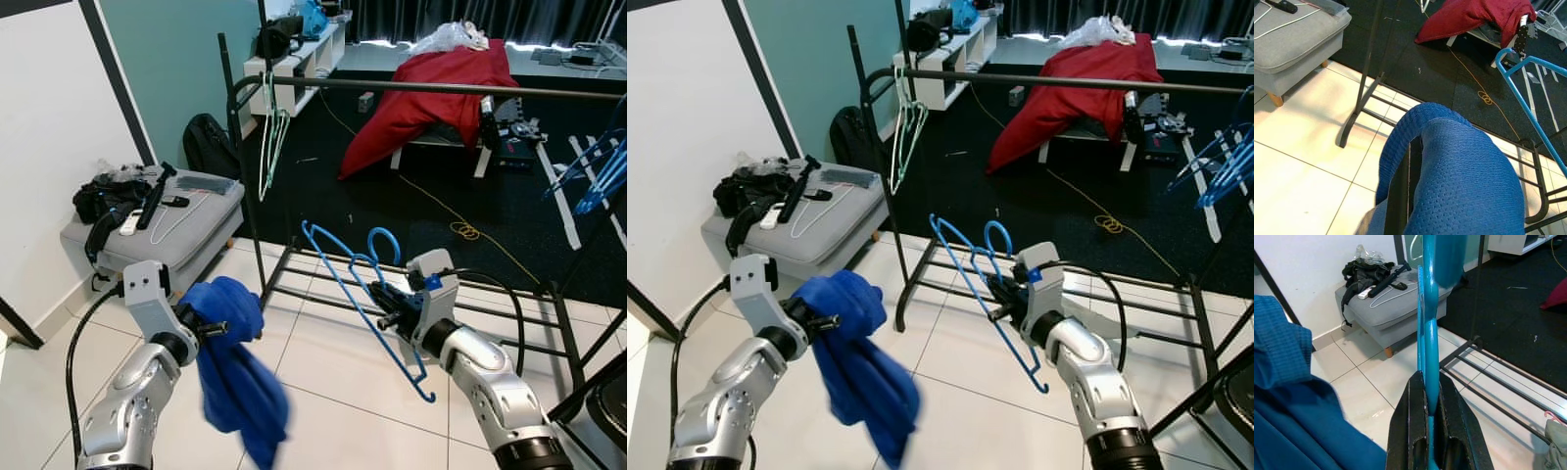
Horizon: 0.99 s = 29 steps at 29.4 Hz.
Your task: Hang hanger
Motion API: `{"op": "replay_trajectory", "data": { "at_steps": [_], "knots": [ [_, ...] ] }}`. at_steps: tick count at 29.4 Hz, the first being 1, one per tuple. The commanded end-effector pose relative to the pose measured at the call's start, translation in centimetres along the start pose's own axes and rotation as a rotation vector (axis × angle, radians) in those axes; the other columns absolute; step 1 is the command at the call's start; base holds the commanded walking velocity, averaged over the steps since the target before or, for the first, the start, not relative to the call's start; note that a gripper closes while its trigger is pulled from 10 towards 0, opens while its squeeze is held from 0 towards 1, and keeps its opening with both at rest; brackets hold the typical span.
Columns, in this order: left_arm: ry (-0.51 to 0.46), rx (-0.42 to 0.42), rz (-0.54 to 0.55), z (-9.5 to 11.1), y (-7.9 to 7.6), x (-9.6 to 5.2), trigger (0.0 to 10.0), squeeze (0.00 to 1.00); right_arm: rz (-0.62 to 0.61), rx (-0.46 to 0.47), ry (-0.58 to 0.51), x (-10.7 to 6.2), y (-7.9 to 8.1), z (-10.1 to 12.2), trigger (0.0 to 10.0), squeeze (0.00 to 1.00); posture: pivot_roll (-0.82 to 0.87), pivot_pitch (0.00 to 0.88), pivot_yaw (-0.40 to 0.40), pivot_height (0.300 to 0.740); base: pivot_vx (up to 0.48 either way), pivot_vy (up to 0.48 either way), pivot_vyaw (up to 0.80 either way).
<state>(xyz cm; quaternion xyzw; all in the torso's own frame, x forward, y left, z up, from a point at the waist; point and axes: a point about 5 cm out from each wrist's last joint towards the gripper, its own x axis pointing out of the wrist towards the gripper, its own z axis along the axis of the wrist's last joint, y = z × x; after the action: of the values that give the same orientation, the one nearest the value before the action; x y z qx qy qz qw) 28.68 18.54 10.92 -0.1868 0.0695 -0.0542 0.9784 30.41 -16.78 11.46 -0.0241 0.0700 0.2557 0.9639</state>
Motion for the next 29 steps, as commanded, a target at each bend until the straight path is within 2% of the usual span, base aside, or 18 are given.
{"op": "replay_trajectory", "data": {
  "at_steps": [1, 9, 12, 14, 16, 19, 29],
  "knots": [
    [-0.010, 0.021, 0.007, 0.42, 0.19, -0.21, 10.0, 0.00, 0.007, -0.015, 0.005, 0.04, 0.17, -0.27, 10.0, 0.00, -0.05, 0.000, 0.034, 0.731, 0.000, 0.000, 0.69],
    [-0.013, 0.027, 0.002, 0.57, 0.12, -0.16, 10.0, 0.00, 0.002, -0.018, -0.001, 0.08, 0.11, -0.19, 10.0, 0.00, -0.05, 0.000, 0.035, 0.731, 0.000, 0.000, 0.69],
    [-0.015, 0.057, 0.003, 0.66, 0.06, -0.20, 10.0, 0.00, 0.003, -0.020, -0.003, 0.09, 0.10, -0.19, 10.0, 0.00, -0.05, 0.000, 0.036, 0.731, 0.000, 0.000, 0.69],
    [-0.028, 0.099, 0.015, 0.85, -0.04, -0.16, 10.0, 0.00, 0.005, -0.022, -0.005, 0.10, 0.11, -0.17, 10.0, 0.00, -0.05, 0.000, 0.035, 0.731, 0.480, 0.000, 0.69],
    [-0.036, 0.107, 0.015, 0.93, -0.12, -0.12, 10.0, 0.00, 0.005, -0.022, -0.006, 0.11, 0.11, -0.16, 10.0, 0.00, -0.05, 0.000, 0.035, 0.731, 0.480, 0.000, 0.69],
    [-0.038, 0.096, 0.027, 0.93, -0.02, -0.14, 10.0, 0.00, 0.005, -0.022, -0.007, 0.10, 0.12, -0.16, 10.0, 0.00, -0.05, 0.000, 0.037, 0.731, 0.450, 0.000, 0.69],
    [-0.022, 0.095, 0.032, 0.90, 0.13, -0.09, 10.0, 0.00, 0.011, -0.034, -0.010, 0.19, 0.20, -0.10, 10.0, 0.00, -0.05, 0.000, 0.038, 0.731, 0.000, 0.000, 0.69]
  ]
}}
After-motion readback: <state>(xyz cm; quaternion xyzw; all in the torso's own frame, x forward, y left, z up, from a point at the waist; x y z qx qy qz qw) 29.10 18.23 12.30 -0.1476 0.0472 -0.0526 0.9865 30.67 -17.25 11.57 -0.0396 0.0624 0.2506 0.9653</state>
